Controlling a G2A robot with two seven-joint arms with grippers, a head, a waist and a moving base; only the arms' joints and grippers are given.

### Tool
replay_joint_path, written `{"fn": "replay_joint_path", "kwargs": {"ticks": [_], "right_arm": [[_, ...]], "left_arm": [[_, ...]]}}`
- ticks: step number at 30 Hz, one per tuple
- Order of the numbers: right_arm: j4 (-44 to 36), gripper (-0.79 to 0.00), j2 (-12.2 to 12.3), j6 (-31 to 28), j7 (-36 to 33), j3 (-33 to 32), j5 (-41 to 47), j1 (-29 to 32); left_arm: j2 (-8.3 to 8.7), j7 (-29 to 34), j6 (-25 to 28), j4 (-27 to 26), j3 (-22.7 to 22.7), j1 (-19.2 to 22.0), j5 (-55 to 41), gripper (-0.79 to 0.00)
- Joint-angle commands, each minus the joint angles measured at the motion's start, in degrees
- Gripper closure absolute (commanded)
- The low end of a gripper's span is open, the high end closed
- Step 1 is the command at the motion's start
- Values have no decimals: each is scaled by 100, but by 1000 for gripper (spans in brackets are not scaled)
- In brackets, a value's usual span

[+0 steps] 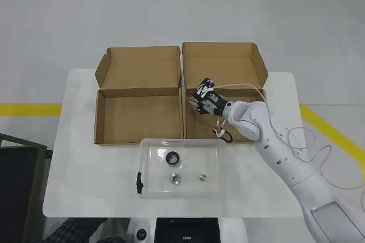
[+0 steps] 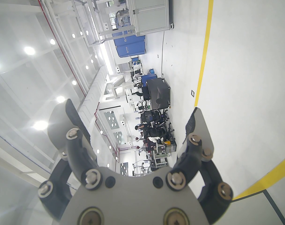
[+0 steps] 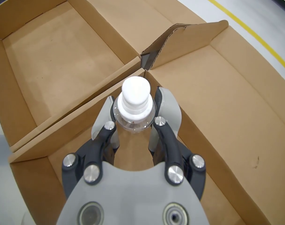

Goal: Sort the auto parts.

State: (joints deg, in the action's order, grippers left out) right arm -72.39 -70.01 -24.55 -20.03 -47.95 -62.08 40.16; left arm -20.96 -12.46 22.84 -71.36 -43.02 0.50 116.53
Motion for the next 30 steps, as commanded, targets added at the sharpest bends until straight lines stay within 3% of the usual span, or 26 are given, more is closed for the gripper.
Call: {"fn": "replay_joint_path", "kwargs": {"ticks": [1, 2, 3, 7, 12, 19, 30], "right_arm": [[50, -456, -13, 3, 14, -6, 11, -4], [68, -668, -19, 3, 24, -13, 17, -1], [77, -785, -24, 6, 45, -26, 38, 8], [-130, -785, -12, 42, 179, -140, 24, 125], [-943, -785, 102, 34, 84, -434, -198, 517], [-2387, -785, 319, -110, -435, -1031, -423, 1333], [-4162, -785, 590, -1042, -1675, -1605, -420, 2475]], "left_arm": [[0, 0, 0, 0, 0, 0, 0, -785], [0, 0, 0, 0, 0, 0, 0, -785], [0, 0, 0, 0, 0, 0, 0, -785], [0, 0, 0, 0, 0, 0, 0, -785], [0, 0, 0, 0, 0, 0, 0, -785], [0, 0, 0, 0, 0, 0, 0, -785], [0, 0, 0, 0, 0, 0, 0, -785]]}}
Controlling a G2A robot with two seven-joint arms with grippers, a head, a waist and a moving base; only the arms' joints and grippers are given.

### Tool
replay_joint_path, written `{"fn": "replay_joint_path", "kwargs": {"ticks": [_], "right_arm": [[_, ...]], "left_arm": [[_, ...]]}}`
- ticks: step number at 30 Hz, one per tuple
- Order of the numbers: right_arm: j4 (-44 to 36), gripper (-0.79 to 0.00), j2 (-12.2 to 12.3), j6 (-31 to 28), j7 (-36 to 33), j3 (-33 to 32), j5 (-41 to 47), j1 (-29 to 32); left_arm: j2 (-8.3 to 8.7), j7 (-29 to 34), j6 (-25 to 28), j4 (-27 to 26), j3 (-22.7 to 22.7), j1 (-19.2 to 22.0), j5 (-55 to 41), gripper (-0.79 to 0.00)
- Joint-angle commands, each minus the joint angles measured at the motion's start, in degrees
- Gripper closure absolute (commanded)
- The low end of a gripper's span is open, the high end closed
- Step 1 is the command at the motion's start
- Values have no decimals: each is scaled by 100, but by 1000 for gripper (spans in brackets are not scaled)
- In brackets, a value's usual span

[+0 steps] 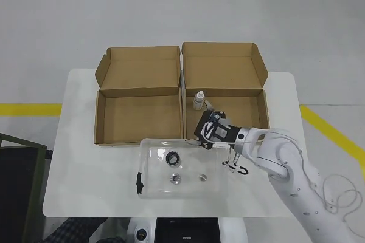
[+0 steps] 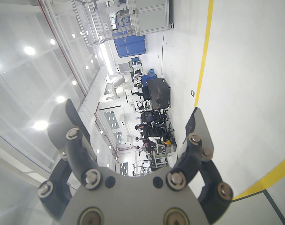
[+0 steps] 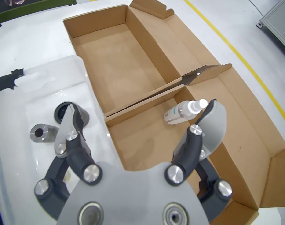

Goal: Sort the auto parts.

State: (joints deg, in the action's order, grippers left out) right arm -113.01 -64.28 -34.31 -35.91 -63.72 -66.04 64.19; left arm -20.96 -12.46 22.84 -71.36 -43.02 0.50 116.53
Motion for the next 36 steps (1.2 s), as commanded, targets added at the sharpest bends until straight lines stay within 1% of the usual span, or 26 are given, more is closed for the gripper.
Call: {"fn": "replay_joint_path", "kwargs": {"ticks": [1, 3, 8, 13, 25, 31, 36], "right_arm": [[-201, -785, 35, -178, -145, -44, -41, 149], [-314, -785, 69, -329, -250, -81, -84, 300], [-404, -785, 134, -886, -209, -71, -185, 515], [-459, -785, 191, -1291, -308, 18, -553, 659], [-664, -785, 318, -1345, -460, -108, -910, 1219], [-645, -785, 358, -1417, -487, -85, -957, 1345], [-603, -785, 384, -1457, -662, -32, -968, 1360]], "left_arm": [[0, 0, 0, 0, 0, 0, 0, -785], [0, 0, 0, 0, 0, 0, 0, -785], [0, 0, 0, 0, 0, 0, 0, -785], [0, 0, 0, 0, 0, 0, 0, -785], [0, 0, 0, 0, 0, 0, 0, -785], [0, 0, 0, 0, 0, 0, 0, -785], [0, 0, 0, 0, 0, 0, 0, -785]]}}
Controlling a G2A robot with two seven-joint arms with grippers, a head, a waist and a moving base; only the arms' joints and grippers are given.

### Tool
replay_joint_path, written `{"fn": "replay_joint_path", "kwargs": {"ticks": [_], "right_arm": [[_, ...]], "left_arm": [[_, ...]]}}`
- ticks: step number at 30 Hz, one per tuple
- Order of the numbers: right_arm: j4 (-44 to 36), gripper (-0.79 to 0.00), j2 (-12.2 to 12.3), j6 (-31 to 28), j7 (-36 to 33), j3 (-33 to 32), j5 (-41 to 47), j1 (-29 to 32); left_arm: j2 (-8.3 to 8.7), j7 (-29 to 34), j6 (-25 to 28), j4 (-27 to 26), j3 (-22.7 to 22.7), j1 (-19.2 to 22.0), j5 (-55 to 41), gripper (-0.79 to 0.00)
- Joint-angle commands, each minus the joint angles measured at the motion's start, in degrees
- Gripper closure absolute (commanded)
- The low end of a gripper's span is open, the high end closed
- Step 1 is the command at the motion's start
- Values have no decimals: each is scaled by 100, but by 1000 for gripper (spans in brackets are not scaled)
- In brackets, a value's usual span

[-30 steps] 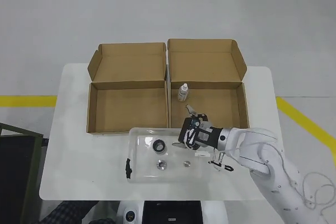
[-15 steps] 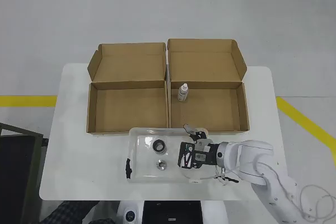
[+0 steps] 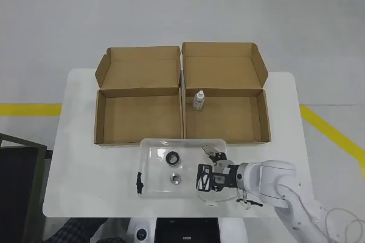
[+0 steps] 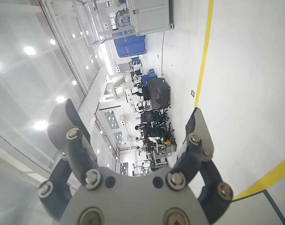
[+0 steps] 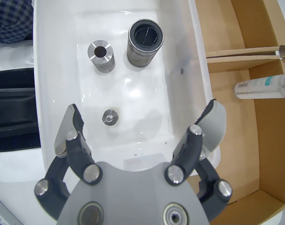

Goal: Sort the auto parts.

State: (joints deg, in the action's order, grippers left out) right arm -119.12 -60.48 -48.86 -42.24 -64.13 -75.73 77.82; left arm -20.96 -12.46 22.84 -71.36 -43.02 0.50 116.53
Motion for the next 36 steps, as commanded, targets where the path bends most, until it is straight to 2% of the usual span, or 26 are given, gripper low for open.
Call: {"fn": "replay_joint_path", "kwargs": {"ticks": [1, 6, 10, 21, 23, 25, 26, 27, 30, 33, 36], "right_arm": [[22, -785, 7, -11, -50, 26, 13, -9], [192, -785, 14, -88, -182, 158, 53, -107], [307, -705, 10, -91, -330, 286, 133, -227], [583, -668, -7, -91, -730, 656, 290, -537], [616, -625, -10, -72, -811, 710, 333, -592], [639, -548, -11, -58, -889, 757, 365, -645], [646, -536, -12, -46, -930, 779, 375, -670], [648, -474, -12, -40, -973, 805, 381, -695], [657, -400, -15, -23, -1106, 888, 407, -768], [698, -406, -18, -16, -1249, 977, 491, -834], [763, -372, -18, 28, -1347, 1078, 575, -903]], "left_arm": [[0, 0, 0, 0, 0, 0, 0, -785], [0, 0, 0, 0, 0, 0, 0, -785], [0, 0, 0, 0, 0, 0, 0, -785], [0, 0, 0, 0, 0, 0, 0, -785], [0, 0, 0, 0, 0, 0, 0, -785], [0, 0, 0, 0, 0, 0, 0, -785], [0, 0, 0, 0, 0, 0, 0, -785], [0, 0, 0, 0, 0, 0, 0, -785], [0, 0, 0, 0, 0, 0, 0, -785], [0, 0, 0, 0, 0, 0, 0, -785], [0, 0, 0, 0, 0, 0, 0, -785]]}}
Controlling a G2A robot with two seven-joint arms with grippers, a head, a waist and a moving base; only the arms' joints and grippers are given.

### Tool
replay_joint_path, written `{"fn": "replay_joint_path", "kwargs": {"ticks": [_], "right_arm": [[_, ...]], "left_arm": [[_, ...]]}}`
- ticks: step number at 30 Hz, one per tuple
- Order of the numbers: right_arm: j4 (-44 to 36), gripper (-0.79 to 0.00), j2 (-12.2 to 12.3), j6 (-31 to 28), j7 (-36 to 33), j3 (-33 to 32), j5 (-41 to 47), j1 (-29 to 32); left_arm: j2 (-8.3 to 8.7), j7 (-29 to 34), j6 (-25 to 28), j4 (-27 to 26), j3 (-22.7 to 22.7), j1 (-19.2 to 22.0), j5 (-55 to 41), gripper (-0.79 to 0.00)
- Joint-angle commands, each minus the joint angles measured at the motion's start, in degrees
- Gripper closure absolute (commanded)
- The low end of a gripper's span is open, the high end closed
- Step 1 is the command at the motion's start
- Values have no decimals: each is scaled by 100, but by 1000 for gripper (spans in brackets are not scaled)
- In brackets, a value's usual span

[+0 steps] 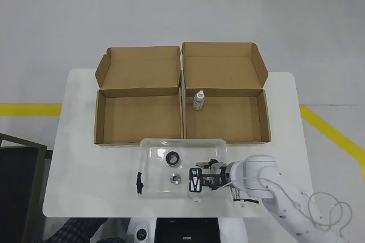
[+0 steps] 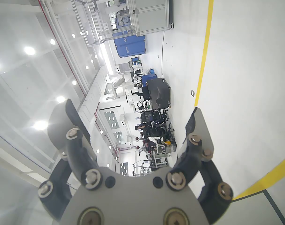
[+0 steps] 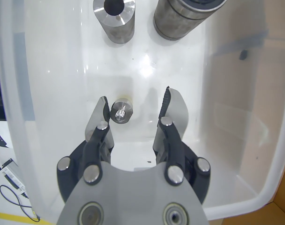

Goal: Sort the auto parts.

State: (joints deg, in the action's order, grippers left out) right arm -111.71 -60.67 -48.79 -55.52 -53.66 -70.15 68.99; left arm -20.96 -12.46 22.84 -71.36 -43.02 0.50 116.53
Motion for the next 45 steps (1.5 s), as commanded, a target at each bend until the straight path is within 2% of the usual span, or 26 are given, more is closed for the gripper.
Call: {"fn": "replay_joint_path", "kwargs": {"ticks": [1, 3, 12, 24, 36, 45], "right_arm": [[43, -357, 4, 40, -37, 64, 36, -44], [79, -329, 13, 83, -80, 120, 86, -87], [118, 0, 91, 229, -227, 304, 303, -215], [-226, 0, 184, 280, -48, 216, 546, -333], [-516, 0, 252, 724, 1369, -350, 276, -120], [-604, 0, 267, 987, 2508, -769, 450, -6]], "left_arm": [[0, 0, 0, 0, 0, 0, 0, -785], [0, 0, 0, 0, 0, 0, 0, -785], [0, 0, 0, 0, 0, 0, 0, -785], [0, 0, 0, 0, 0, 0, 0, -785], [0, 0, 0, 0, 0, 0, 0, -785], [0, 0, 0, 0, 0, 0, 0, -785]]}}
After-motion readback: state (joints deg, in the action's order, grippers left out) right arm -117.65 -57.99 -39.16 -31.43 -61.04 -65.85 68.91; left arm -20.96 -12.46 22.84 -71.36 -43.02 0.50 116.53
